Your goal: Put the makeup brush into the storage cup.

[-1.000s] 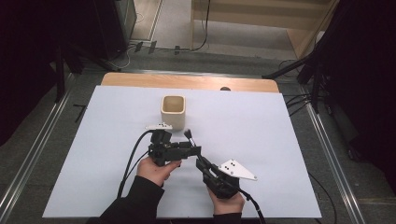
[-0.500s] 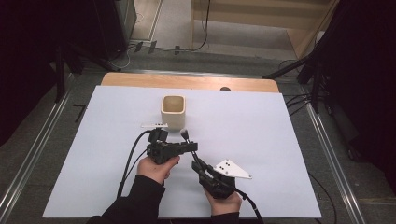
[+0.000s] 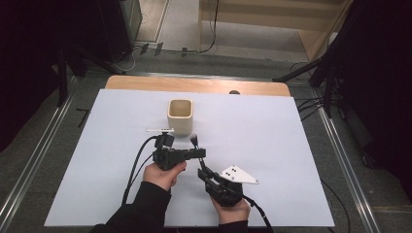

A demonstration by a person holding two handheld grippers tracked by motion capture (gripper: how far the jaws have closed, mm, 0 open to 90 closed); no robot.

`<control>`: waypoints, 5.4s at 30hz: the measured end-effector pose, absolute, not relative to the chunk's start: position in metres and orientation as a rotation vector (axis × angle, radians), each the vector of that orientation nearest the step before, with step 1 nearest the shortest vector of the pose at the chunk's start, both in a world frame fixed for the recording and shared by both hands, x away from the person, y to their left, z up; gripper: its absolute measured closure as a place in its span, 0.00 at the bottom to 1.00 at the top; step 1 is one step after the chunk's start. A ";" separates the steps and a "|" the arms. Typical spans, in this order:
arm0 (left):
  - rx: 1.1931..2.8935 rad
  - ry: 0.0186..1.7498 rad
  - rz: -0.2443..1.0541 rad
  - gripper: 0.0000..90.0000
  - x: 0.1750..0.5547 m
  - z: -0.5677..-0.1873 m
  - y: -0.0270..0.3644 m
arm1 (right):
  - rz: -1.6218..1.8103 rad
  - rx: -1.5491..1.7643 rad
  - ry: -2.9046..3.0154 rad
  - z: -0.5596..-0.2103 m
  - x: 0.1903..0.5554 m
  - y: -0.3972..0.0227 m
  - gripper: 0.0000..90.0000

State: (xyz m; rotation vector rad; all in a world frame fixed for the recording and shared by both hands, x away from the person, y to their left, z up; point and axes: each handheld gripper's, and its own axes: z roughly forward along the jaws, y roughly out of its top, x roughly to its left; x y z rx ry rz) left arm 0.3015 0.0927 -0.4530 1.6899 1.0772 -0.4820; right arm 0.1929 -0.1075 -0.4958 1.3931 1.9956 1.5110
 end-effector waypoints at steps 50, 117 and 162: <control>1.915 0.950 -0.395 0.86 0.315 -0.438 0.108 | 1.467 1.223 2.471 -0.466 0.229 -0.124 0.29; 1.895 0.708 -0.539 0.86 0.310 -0.444 0.100 | 1.883 1.225 2.594 -0.480 0.257 -0.132 0.86; 1.941 0.760 -0.343 0.35 0.310 -0.430 0.128 | 1.826 1.304 2.547 -0.474 0.260 -0.143 0.88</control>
